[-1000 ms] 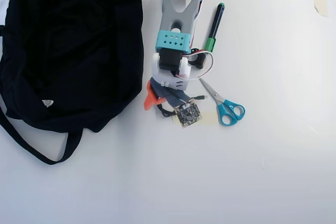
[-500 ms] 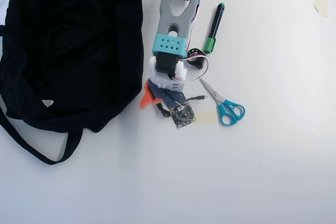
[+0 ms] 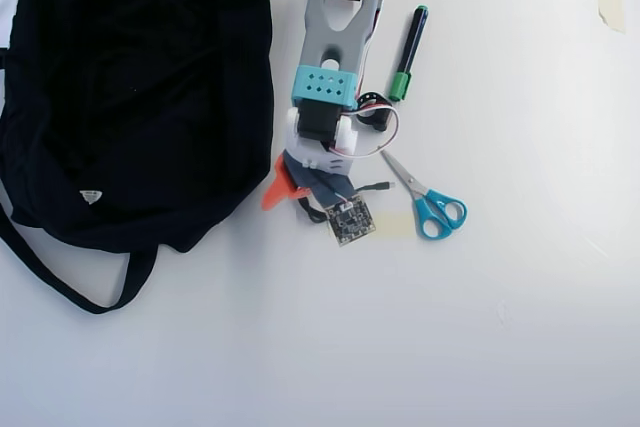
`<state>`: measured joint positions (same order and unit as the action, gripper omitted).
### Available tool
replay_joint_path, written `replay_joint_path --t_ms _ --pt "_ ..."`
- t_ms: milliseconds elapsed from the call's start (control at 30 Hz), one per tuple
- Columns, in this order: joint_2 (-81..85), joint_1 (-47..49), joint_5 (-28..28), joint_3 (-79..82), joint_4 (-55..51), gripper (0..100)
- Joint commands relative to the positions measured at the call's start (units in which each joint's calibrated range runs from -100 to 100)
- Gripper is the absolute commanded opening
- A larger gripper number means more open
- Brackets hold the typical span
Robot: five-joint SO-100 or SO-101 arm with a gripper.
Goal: Put the cable into the black bag
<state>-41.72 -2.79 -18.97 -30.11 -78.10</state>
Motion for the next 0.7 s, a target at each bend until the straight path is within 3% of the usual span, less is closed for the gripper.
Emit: replay_joint_path --t_ms 0,433,667 --pt "-1.0 0.8 0.1 -2.1 0.5 41" --pt "-5.3 1.1 0.1 -5.5 0.7 40" --pt "-5.3 1.0 0.2 -5.4 0.7 34"
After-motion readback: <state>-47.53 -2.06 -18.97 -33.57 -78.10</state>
